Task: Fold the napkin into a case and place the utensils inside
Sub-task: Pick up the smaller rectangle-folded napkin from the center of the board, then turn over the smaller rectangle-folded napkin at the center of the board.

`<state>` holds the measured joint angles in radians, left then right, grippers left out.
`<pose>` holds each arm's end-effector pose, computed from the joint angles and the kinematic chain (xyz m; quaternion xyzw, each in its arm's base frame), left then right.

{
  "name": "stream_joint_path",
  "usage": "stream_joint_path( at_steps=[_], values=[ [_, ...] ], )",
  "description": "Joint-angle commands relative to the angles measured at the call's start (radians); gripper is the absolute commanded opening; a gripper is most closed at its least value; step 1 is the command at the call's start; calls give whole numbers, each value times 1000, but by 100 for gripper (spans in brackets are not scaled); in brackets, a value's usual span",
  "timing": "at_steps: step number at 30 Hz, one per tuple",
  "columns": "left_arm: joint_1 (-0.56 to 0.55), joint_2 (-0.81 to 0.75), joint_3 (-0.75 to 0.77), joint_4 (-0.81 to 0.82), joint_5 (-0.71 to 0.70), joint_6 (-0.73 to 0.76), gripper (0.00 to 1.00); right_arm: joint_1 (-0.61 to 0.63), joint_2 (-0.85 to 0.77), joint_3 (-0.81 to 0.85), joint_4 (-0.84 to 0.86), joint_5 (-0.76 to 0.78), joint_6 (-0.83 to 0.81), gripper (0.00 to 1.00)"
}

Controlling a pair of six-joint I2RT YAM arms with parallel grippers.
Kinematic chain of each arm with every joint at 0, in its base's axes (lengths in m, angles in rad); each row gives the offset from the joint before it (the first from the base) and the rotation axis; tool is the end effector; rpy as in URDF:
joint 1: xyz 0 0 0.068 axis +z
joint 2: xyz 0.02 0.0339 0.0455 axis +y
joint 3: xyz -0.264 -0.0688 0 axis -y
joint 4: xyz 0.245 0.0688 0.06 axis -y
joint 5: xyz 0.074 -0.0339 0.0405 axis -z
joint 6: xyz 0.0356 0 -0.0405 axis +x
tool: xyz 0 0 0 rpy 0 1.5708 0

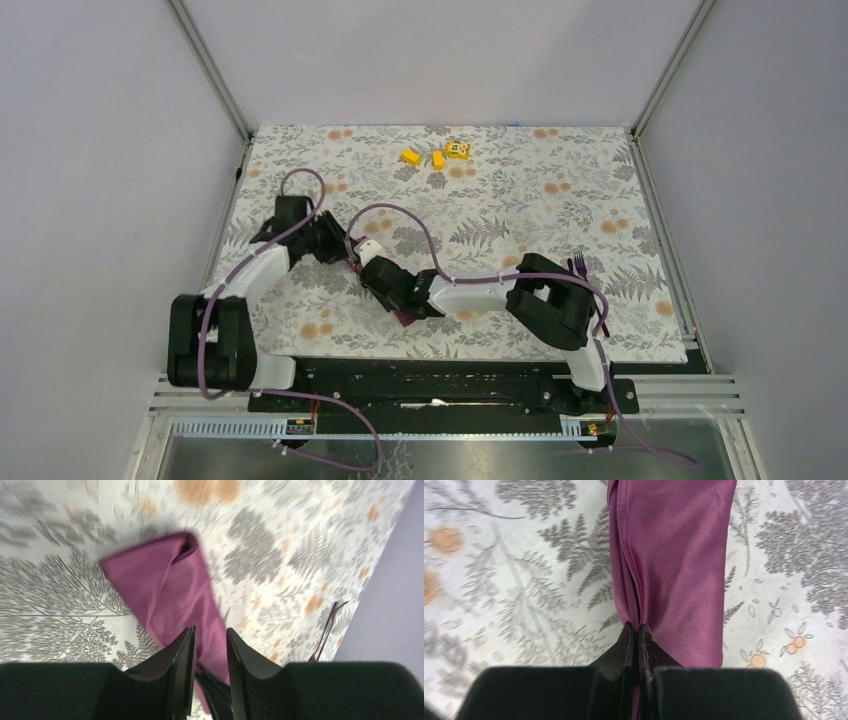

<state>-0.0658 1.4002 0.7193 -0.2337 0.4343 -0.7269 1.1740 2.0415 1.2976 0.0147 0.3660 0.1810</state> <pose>0.2666 -0.0326 0.1818 -0.2344 0.8969 -0.3096 0.2115 0.1820 0.4015 0.1556 -0.3622 0.8246 0.1224 0.4171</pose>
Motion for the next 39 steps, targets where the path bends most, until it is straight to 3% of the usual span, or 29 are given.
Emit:
stream_joint_path(
  at_steps=[1,6,11,17,22,25,33,36,39],
  values=[
    [34,-152,206,-234,-125,129,35,-44,-152,-38,78,-266,120,0],
    [49,-225,330,-386,-269,209,38,-143,-188,-89,197,-668,354,0],
    [50,-254,331,-401,-241,208,38,-270,-149,-251,562,-961,687,0],
    [50,-255,310,-396,-188,205,38,-366,-72,-397,914,-1063,915,0],
    [50,-248,299,-391,-165,209,38,-445,-66,-491,1004,-1071,933,0],
    [50,-228,282,-367,-98,209,39,-490,-61,-522,997,-1082,906,1],
    [-14,-99,203,-190,155,129,39,-635,-73,-550,816,-1117,728,31],
    [-83,-42,203,-116,170,78,38,-687,-135,-520,586,-1093,556,41],
    [-137,18,205,-7,177,23,37,-668,-305,-410,143,-874,243,48]
  ],
)
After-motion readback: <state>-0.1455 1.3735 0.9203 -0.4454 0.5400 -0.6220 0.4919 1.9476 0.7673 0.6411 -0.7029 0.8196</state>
